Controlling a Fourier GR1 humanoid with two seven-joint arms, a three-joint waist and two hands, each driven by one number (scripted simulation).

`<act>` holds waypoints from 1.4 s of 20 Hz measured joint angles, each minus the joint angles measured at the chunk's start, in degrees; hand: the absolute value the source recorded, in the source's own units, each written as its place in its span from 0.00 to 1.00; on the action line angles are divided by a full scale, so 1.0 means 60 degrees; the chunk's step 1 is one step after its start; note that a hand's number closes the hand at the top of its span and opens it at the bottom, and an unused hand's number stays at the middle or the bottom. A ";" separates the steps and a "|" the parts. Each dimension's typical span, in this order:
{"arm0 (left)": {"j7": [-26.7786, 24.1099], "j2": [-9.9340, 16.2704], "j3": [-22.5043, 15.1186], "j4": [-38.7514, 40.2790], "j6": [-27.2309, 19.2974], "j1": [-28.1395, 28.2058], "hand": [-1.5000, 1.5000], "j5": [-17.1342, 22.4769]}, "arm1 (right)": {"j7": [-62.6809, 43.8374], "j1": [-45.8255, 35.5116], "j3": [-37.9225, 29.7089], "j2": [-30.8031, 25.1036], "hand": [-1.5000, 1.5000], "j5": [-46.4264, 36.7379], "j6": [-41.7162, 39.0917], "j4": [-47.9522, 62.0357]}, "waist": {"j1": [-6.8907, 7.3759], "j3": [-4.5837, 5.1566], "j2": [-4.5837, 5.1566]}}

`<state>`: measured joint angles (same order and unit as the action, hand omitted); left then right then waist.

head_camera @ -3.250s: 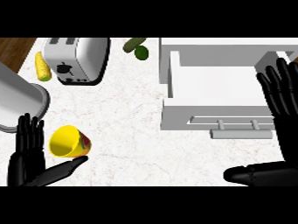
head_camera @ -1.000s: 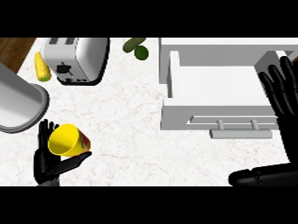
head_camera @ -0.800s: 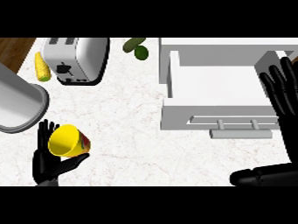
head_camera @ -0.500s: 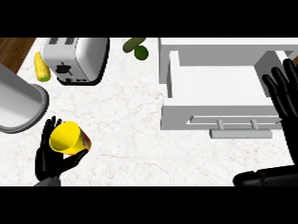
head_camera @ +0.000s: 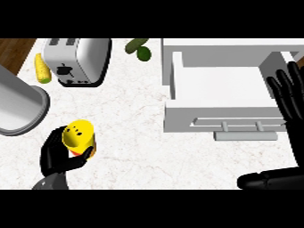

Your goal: Pick up the cup, place it into the drawer and close the drawer

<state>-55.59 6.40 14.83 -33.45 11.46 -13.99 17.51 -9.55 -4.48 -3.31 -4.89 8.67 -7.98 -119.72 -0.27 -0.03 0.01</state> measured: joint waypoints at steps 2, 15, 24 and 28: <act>-0.0130 0.0021 0.0031 -0.0152 -0.0204 -0.0001 1.00 -0.0025 | -0.0093 0.0016 0.0053 0.0032 0.00 -0.0003 0.0039 -0.0131 | 0.0009 0.0000 -0.0005; 0.0087 0.0237 -0.0601 -0.1059 0.0203 -0.0443 1.00 -0.0233 | -0.0271 -0.0167 -0.0113 -0.0056 0.00 0.0156 0.0041 -0.0122 | 0.0033 0.0005 -0.0016; 0.2272 0.0010 -0.1697 -0.4473 0.0221 -0.0327 1.00 -0.0143 | -0.0187 -0.0187 -0.0117 -0.0020 0.00 0.0059 0.0074 0.0136 | 0.0129 -0.0005 -0.0046; 0.3700 -0.0280 -0.2057 -0.6049 -0.0348 -0.0556 1.00 -0.0015 | -0.0076 0.0003 0.0033 0.0117 0.00 -0.0086 0.0134 -0.0002 | 0.0099 -0.0004 -0.0042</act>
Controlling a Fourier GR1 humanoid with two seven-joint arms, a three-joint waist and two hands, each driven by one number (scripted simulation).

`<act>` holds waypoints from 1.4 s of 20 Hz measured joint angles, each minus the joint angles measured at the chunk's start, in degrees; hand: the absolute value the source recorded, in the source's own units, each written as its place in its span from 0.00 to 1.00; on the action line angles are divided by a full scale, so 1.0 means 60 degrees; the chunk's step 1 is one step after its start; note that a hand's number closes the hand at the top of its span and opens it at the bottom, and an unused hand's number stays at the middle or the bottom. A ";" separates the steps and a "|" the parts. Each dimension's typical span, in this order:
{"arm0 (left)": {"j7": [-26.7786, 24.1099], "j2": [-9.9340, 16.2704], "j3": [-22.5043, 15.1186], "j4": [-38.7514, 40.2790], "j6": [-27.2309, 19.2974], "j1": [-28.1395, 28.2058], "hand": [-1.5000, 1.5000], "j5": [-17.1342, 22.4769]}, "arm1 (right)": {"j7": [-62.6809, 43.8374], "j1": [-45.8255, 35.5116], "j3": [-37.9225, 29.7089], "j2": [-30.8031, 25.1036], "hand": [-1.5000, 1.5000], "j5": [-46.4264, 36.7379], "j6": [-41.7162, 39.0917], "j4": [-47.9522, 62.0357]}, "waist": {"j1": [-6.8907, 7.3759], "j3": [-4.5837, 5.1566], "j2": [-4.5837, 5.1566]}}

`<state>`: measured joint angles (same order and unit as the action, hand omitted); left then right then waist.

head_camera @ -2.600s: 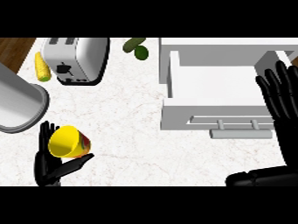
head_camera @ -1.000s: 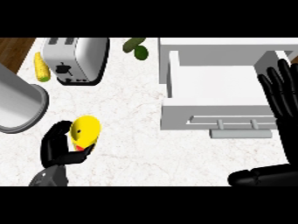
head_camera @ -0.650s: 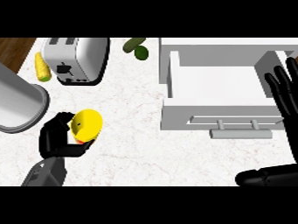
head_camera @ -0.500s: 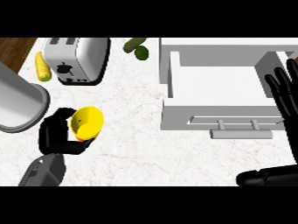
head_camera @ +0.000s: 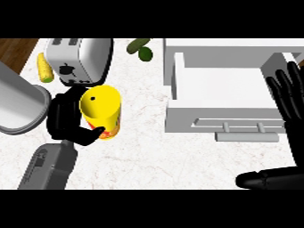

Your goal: Pick up the cup, place it into the drawer and close the drawer

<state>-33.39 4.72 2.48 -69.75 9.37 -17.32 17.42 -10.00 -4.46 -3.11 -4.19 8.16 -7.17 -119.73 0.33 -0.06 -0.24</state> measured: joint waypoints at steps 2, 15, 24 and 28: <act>0.0650 -0.0128 -0.0088 -0.0469 -0.0299 -0.0341 1.00 0.0073 | -0.0036 -0.0072 -0.0005 0.0005 0.00 -0.0028 0.0044 0.0045 | -0.0019 0.0002 0.0009; 0.3458 -0.0634 -0.0625 -0.1893 -0.2497 -0.2778 1.00 -0.0479 | -0.0005 -0.0107 -0.0277 -0.0206 0.00 0.0134 -0.0121 0.0115 | -0.0089 0.0007 0.0029; 0.3918 -0.0742 -0.0611 -0.0042 -0.3346 -0.5160 1.00 -0.0906 | 0.0143 0.0049 -0.0406 -0.0281 0.00 0.0337 -0.0338 0.0165 | -0.0165 0.0006 0.0049; 0.4136 -0.0754 -0.0760 0.0677 -0.3594 -0.5914 1.00 -0.0937 | 0.0263 0.0045 -0.0575 -0.0376 0.00 0.0424 -0.0449 0.0336 | -0.0168 0.0007 0.0049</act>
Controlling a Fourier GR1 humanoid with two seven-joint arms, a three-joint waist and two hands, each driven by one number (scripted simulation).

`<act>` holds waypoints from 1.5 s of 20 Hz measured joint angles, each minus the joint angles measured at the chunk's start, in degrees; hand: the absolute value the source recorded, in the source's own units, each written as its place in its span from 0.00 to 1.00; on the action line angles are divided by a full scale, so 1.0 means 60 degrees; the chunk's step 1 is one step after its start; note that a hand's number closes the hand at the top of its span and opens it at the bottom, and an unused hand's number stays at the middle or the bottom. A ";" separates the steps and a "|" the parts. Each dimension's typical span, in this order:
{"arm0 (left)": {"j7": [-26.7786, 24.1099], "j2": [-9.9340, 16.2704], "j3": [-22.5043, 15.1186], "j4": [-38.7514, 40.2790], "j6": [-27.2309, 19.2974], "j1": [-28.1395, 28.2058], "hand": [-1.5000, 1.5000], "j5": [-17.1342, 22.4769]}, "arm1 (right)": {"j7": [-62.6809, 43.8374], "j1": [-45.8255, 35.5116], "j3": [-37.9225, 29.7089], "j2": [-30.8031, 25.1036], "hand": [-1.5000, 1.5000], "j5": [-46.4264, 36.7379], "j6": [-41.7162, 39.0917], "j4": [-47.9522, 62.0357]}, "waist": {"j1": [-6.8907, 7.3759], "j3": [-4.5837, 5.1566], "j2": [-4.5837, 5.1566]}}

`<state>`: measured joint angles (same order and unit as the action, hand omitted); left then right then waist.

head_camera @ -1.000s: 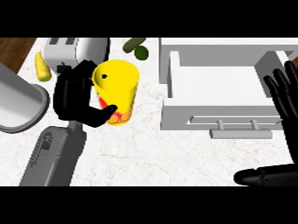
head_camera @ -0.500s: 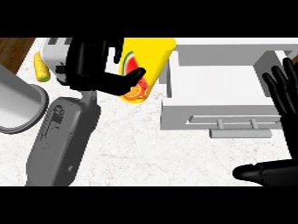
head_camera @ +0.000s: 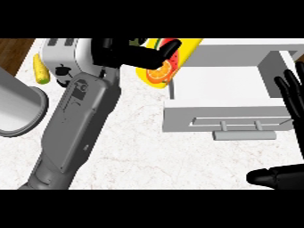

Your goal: Pick up the cup, place it into the drawer and close the drawer

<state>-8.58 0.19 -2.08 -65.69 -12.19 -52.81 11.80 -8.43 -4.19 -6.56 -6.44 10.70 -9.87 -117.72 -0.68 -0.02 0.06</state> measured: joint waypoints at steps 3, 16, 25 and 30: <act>-0.0085 -0.0014 -0.0279 0.0897 -0.0404 -0.0714 1.00 0.0098 | 0.0088 -0.0087 -0.0088 -0.0065 0.00 0.0048 -0.0076 0.0166 | -0.0051 -0.0002 0.0012; -0.1360 -0.0030 -0.1628 0.4494 -0.1605 -0.2645 1.00 0.1878 | -0.0020 -0.0158 0.0022 -0.0039 0.00 0.0069 -0.0090 0.0034 | -0.0273 -0.0004 0.0063; -0.1849 -0.0031 -0.2866 0.6335 -0.1723 -0.3426 1.00 0.2882 | 0.0056 -0.0435 0.0098 0.0017 0.00 0.0062 -0.0084 0.0254 | -0.0540 -0.0008 0.0131; -0.2026 -0.0031 -0.3601 0.6896 -0.1801 -0.3587 1.00 0.3232 | 0.0269 -0.0390 0.0204 0.0043 0.00 0.0080 -0.0261 0.0443 | -0.0711 -0.0012 0.0177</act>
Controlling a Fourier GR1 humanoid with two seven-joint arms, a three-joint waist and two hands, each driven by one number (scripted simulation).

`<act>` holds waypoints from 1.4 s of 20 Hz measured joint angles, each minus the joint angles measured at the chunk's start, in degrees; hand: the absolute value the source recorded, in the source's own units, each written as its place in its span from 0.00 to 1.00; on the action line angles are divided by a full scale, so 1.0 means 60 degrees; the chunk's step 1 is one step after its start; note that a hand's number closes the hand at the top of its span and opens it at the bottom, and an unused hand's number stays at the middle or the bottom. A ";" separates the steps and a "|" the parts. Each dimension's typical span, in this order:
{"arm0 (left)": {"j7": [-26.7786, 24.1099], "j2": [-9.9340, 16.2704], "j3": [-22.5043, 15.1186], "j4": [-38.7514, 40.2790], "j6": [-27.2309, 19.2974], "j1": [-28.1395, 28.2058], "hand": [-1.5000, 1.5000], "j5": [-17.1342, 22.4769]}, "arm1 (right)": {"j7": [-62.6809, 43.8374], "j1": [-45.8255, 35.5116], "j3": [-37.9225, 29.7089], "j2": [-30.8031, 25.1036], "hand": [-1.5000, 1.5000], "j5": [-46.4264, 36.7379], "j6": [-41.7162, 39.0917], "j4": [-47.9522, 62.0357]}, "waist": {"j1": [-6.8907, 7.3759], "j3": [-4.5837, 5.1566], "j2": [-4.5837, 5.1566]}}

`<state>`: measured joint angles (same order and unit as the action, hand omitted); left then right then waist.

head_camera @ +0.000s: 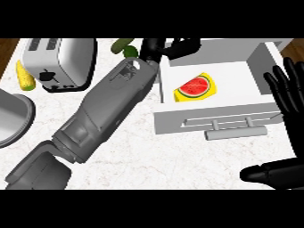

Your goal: Pick up the cup, place it into the drawer and close the drawer

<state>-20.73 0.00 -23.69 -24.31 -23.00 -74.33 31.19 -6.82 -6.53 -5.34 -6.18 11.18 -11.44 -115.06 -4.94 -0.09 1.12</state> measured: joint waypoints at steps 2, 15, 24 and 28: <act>0.0083 -0.0001 -0.0423 0.0072 -0.0166 0.0032 1.00 0.0099 | -0.0010 -0.0019 0.0169 0.0117 0.00 -0.0119 0.0076 -0.0029 | -0.0060 -0.0001 0.0004; 0.0084 0.0001 -0.1415 0.0190 -0.0597 -0.0291 0.00 0.0916 | -0.0017 -0.0517 0.0038 0.0106 0.00 0.0356 -0.0041 0.0143 | -0.0200 -0.0001 0.0068; -0.0992 -0.0002 -0.0821 -0.0630 -0.0032 -0.0101 0.00 0.2019 | -0.0285 -0.0154 -0.0246 -0.0038 1.00 0.1252 -0.0394 -0.0071 | 0.0259 0.0009 -0.0074; -0.0786 0.0213 -0.0445 -0.1109 0.0121 0.0126 0.00 0.2176 | -0.0300 0.0074 -0.0326 -0.0286 1.00 0.1313 -0.0669 -0.0310 | 0.0561 0.0010 -0.0154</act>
<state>-25.45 1.28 -26.36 -30.96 -22.27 -73.57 44.25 -8.61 -6.09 -7.29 -7.90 19.06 -15.45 -116.92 -1.58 -0.03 0.20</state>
